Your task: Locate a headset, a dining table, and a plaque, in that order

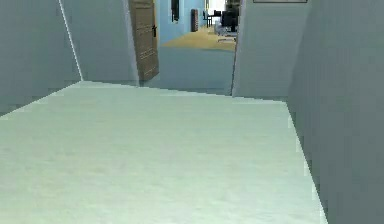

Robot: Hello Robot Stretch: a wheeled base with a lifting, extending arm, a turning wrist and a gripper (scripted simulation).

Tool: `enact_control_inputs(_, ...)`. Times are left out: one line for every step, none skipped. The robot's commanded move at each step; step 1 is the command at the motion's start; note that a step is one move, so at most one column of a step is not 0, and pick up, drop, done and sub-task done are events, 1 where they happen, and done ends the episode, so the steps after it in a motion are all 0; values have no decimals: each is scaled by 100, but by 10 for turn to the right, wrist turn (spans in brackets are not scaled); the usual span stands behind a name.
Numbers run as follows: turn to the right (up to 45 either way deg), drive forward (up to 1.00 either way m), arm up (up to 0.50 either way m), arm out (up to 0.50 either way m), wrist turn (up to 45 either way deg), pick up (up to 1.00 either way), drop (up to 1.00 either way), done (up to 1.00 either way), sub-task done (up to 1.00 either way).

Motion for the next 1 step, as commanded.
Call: enact_control_inputs(0, 100, 0, 0, 0, 0, 0, 0, 0)
